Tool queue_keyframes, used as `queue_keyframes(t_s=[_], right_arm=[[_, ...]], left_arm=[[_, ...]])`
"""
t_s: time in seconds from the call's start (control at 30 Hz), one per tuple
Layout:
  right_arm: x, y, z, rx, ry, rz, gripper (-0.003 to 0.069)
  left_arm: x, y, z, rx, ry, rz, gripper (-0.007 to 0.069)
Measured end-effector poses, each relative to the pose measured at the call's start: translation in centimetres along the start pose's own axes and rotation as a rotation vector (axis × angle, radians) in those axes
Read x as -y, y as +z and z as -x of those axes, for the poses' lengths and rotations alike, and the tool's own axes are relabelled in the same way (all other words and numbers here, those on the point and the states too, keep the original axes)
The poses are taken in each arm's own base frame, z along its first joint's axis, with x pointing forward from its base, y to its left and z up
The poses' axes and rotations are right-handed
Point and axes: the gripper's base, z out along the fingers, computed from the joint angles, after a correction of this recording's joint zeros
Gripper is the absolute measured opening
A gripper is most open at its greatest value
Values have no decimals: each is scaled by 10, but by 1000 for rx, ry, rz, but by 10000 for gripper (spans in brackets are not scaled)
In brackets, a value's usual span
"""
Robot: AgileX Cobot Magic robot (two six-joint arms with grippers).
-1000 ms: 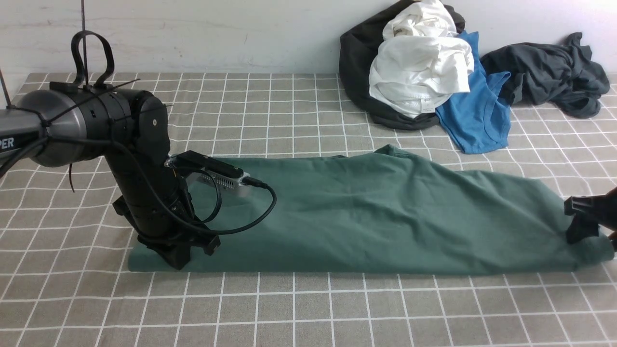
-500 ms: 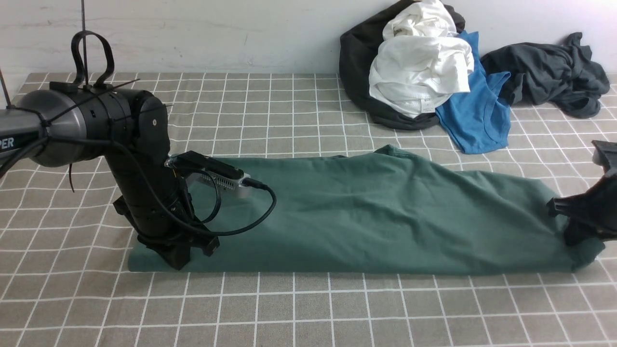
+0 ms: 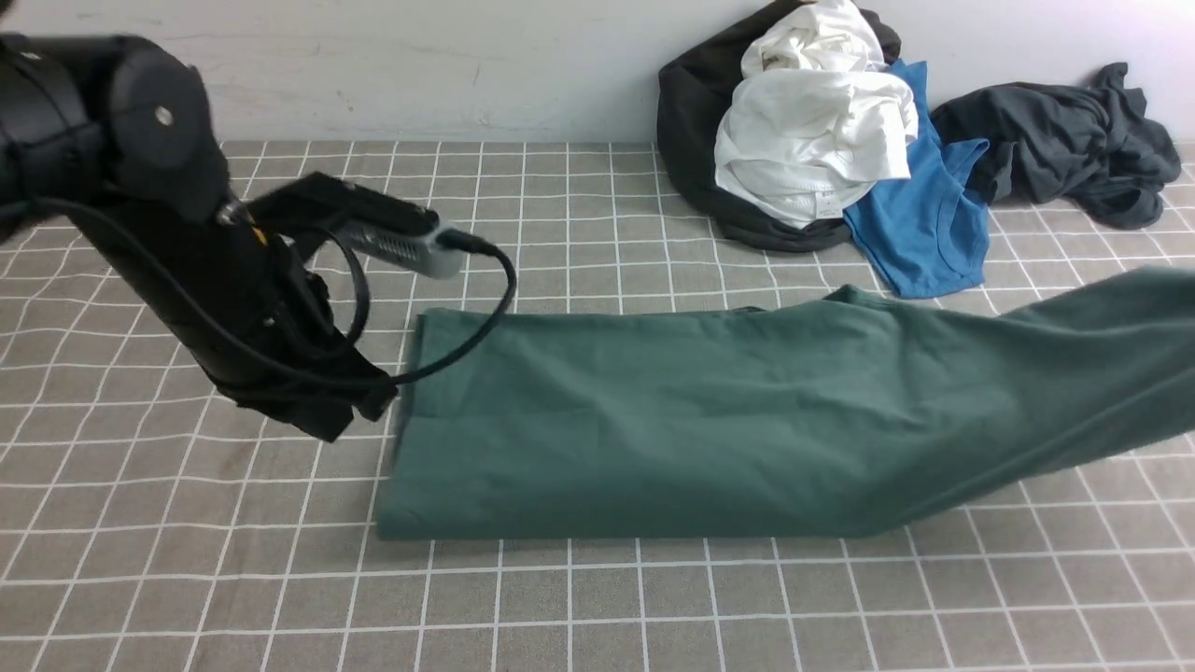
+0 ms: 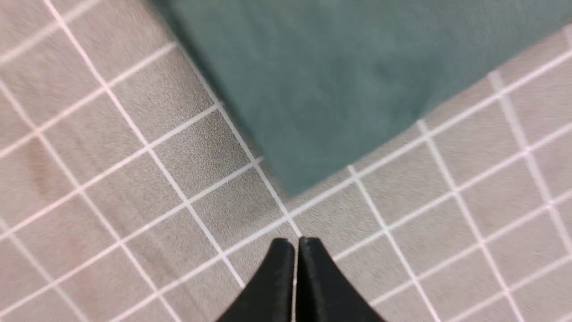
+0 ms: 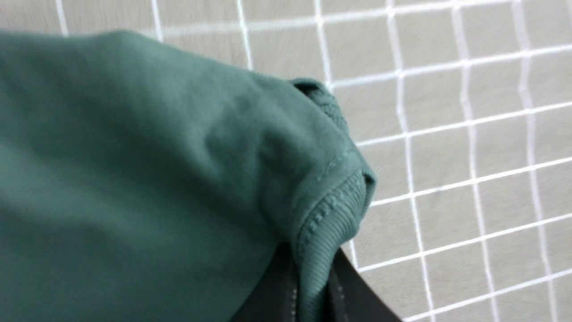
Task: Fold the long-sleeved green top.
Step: Use the right arm to drag the right edge of the fabric to the left and folds it over the left edge
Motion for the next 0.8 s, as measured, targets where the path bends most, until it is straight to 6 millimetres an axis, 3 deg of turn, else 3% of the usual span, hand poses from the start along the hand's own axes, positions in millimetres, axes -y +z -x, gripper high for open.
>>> queue_keyframes(t_s=[0.07, 0.1, 0.2, 0.27, 0.3, 0.37, 0.47, 0.5, 0.53, 0.6, 0.63, 0.8], right_arm=[[-15, -44, 13, 111, -35, 67, 21], [-19, -49, 16, 127, -48, 84, 21], [-71, -102, 31, 263, -213, 257, 21], [-110, -121, 34, 305, -317, 361, 21], [-113, -123, 34, 308, -324, 371, 21], [-164, -135, 31, 324, -445, 477, 21], [-207, -134, 26, 309, -530, 541, 21], [-245, -127, 20, 286, -595, 588, 21], [-264, -122, 17, 275, -621, 610, 21], [-284, -114, 14, 259, -641, 633, 21], [-310, -107, 8, 239, -659, 671, 21], [-374, -77, -4, 189, -678, 755, 21]], left_arm=[[6, -27, -8, 60, 15, 13, -7], [7, -31, -9, 70, 17, 15, -7], [15, -63, -21, 141, 34, 32, -7], [19, -75, -29, 161, 41, 35, -7], [19, -75, -29, 158, 41, 35, -7], [23, -90, -39, 170, 49, 35, -7], [27, -99, -47, 174, 53, 31, -7], [30, -107, -54, 185, 57, 28, -7], [31, -111, -56, 196, 59, 29, -7], [33, -115, -59, 213, 61, 29, -7], [36, -122, -63, 234, 64, 29, -7], [42, -136, -74, 281, 70, 20, -7]])
